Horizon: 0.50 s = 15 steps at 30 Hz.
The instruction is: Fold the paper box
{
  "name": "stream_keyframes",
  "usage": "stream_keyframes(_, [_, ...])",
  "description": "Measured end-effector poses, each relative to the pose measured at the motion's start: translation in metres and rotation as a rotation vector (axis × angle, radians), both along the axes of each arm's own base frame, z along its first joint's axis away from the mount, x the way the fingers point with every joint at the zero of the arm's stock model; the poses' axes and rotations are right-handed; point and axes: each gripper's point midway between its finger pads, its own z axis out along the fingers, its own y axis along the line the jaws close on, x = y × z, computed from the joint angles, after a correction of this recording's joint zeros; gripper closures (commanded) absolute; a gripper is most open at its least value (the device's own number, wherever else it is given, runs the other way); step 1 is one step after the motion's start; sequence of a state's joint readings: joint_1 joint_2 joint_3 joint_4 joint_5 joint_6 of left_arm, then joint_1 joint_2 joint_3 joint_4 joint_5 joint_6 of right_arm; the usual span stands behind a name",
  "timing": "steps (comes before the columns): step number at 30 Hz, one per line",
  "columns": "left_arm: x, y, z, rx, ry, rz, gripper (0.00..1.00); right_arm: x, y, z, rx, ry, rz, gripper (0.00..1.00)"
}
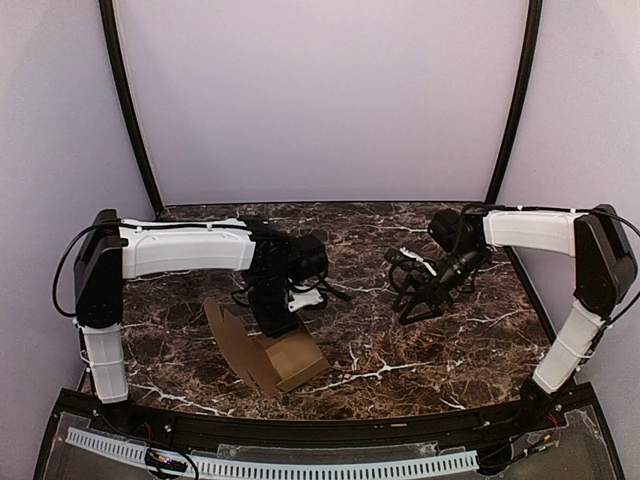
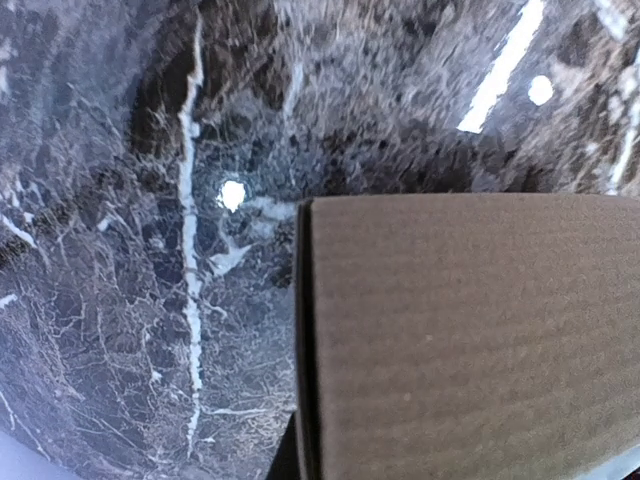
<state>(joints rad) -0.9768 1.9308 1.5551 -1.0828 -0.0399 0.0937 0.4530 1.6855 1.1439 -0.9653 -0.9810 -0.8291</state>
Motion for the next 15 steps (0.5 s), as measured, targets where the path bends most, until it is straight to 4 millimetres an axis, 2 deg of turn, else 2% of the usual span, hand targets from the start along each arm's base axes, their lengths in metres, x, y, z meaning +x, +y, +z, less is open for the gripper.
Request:
stream_keyframes(3, [-0.004, 0.013, -0.018, 0.138, 0.043, -0.034, 0.99, 0.006, -0.001, -0.005, -0.02, -0.023, -0.033, 0.31])
stream_keyframes(6, [-0.001, 0.017, -0.026, 0.209, 0.057, -0.054, 0.99, 0.01, -0.003, -0.008, -0.038, -0.04, -0.062, 0.31])
stream_keyframes(15, [0.013, 0.0, -0.029, 0.225, 0.024, -0.079, 0.97, 0.026, -0.008, -0.004, -0.037, -0.097, -0.125, 0.31])
